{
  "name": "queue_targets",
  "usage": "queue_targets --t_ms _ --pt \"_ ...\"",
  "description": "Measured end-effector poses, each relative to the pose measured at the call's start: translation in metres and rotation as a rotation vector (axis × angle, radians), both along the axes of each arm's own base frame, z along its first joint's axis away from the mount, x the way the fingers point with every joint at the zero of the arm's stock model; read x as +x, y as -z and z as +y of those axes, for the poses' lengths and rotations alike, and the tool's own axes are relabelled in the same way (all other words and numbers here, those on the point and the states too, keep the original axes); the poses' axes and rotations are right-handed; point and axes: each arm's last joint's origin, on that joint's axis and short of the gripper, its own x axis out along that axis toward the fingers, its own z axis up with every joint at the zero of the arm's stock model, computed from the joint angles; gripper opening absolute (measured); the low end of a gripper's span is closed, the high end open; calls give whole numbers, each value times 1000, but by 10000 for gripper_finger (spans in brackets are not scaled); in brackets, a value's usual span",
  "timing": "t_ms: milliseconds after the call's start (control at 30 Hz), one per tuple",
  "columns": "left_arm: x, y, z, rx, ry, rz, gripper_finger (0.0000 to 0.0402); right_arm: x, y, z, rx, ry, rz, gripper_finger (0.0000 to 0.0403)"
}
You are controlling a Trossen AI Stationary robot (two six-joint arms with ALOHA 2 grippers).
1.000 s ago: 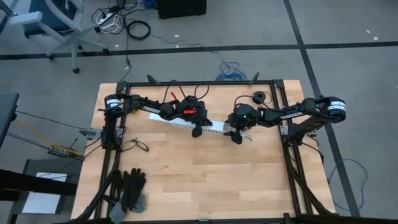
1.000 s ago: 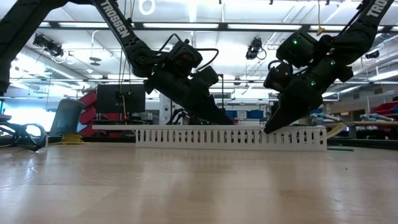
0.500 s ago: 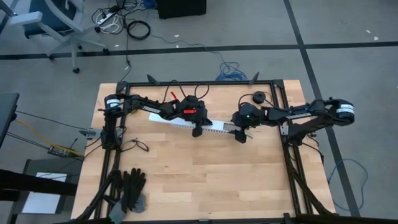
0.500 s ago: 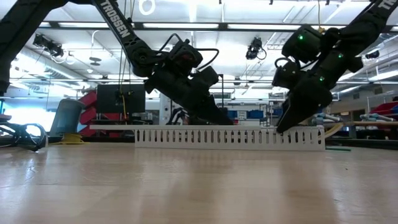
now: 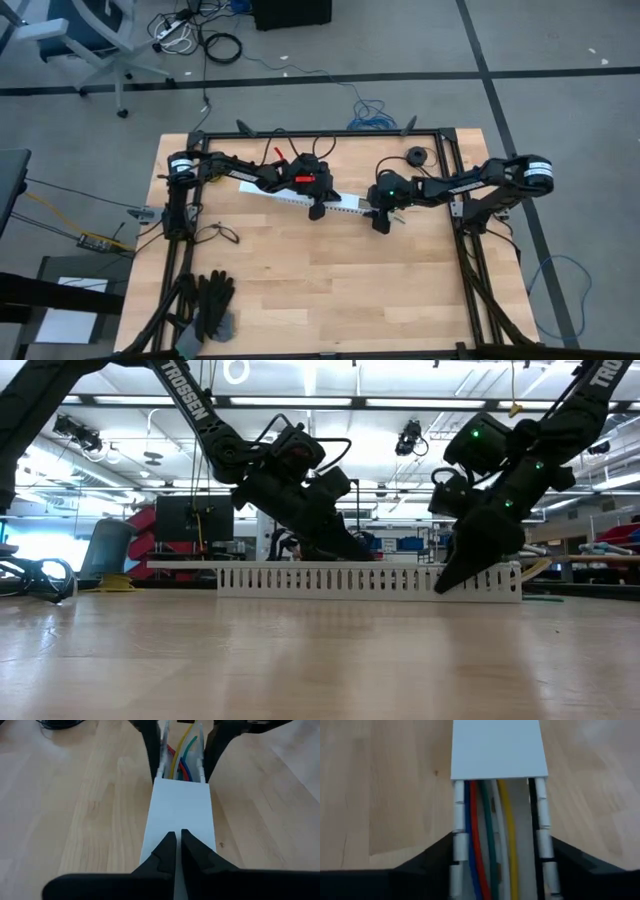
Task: Ziptie cables
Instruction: Close the white cable duct
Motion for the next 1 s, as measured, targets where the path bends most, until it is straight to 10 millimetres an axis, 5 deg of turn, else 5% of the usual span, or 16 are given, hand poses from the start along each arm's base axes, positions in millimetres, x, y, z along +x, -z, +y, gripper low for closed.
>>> queue_targets --t_ms 133,267,767,1000 --pt "0 0 0 1 -1 -5 0 1 -1 0 -8 5 -12 172" --pt "2 -2 1 6 -1 -21 0 3 -2 -1 -20 0 -37 160" --pt "37 8 -4 -18 49 -65 0 5 -3 -1 -32 -8 -60 183" --pt "43 2 -4 -7 65 -86 0 5 -4 -4 -25 -7 -74 254"
